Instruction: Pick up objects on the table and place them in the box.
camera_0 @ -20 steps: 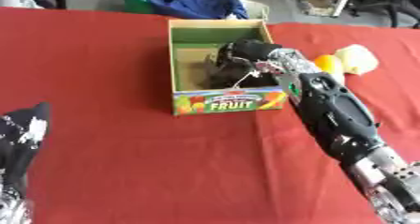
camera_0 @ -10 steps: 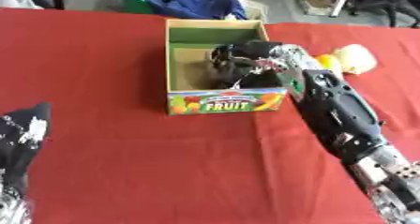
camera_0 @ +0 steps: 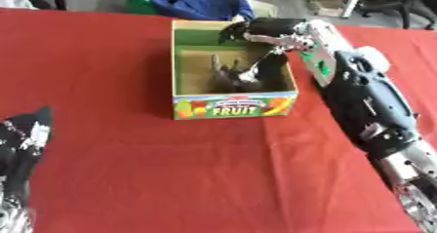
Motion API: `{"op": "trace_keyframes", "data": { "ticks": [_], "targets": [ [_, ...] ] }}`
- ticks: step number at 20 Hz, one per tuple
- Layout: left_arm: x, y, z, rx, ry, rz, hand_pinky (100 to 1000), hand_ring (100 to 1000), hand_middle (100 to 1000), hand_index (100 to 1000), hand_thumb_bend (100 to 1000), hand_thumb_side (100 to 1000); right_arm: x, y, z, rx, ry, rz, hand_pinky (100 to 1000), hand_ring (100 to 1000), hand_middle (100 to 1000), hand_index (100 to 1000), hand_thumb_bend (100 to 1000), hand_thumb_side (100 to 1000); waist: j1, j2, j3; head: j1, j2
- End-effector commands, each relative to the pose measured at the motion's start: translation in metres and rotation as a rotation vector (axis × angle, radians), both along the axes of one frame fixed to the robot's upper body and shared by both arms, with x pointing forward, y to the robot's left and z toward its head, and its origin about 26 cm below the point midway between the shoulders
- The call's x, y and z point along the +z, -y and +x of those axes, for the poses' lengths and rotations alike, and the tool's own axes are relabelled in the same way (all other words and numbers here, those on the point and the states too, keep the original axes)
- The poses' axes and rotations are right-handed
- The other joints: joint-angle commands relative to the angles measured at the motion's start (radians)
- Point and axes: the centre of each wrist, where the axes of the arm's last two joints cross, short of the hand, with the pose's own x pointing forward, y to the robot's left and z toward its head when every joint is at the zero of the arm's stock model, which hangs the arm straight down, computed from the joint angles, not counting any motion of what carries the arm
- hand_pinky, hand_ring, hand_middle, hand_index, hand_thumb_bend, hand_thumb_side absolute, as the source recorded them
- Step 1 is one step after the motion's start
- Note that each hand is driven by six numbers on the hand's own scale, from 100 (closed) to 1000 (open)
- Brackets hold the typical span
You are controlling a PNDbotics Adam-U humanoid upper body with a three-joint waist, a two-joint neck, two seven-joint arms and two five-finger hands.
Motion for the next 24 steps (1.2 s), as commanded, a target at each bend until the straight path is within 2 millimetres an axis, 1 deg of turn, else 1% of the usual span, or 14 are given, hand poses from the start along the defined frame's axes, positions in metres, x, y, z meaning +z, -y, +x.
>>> {"op": "trace_keyframes", "data": {
  "ticks": [1,4,7,12,15,16,18,21,24],
  "targets": [
    [0.007,-0.003,0.001,0.002,0.024,0.005,590,551,481,602,531,453,0.035,0.024,-0.006,-0.023,0.083,0.05,783,859,958,957,267,460,0.004,-0.019,-0.003,0.006,-0.008],
    [0.007,-0.004,0.0,0.006,0.023,0.007,590,551,481,602,531,453,0.046,0.045,-0.013,-0.055,0.109,0.083,784,859,957,957,272,422,0.003,-0.019,-0.008,0.009,-0.008],
    [0.007,-0.005,0.0,0.008,0.024,0.01,590,550,481,602,531,453,0.052,0.07,-0.02,-0.109,0.124,0.1,784,859,956,957,269,406,0.001,-0.019,-0.013,0.012,-0.009],
    [0.008,-0.006,0.0,0.011,0.024,0.014,590,550,481,602,531,453,0.048,0.114,-0.032,-0.228,0.121,0.125,783,857,953,957,260,395,0.001,-0.018,-0.02,0.012,-0.01],
    [0.008,-0.007,0.0,0.013,0.025,0.016,590,550,480,602,532,453,0.041,0.138,-0.036,-0.307,0.106,0.138,782,855,950,956,251,397,0.002,-0.018,-0.022,0.013,-0.01],
    [0.008,-0.007,0.0,0.014,0.025,0.016,591,550,481,602,532,453,0.037,0.145,-0.037,-0.333,0.097,0.144,778,851,945,955,232,411,0.002,-0.018,-0.023,0.013,-0.011],
    [0.008,-0.007,0.0,0.015,0.024,0.016,591,550,481,602,531,453,0.027,0.159,-0.039,-0.388,0.072,0.152,778,851,945,955,231,420,0.003,-0.017,-0.024,0.015,-0.012],
    [0.009,-0.007,0.0,0.016,0.026,0.017,590,550,480,602,531,453,0.01,0.176,-0.041,-0.467,0.024,0.15,775,848,941,954,208,482,0.004,-0.017,-0.026,0.015,-0.012],
    [0.009,-0.007,0.0,0.014,0.026,0.016,591,550,480,603,531,453,-0.009,0.187,-0.04,-0.526,-0.03,0.146,775,849,941,954,214,539,0.005,-0.016,-0.027,0.015,-0.013]
  ]
}}
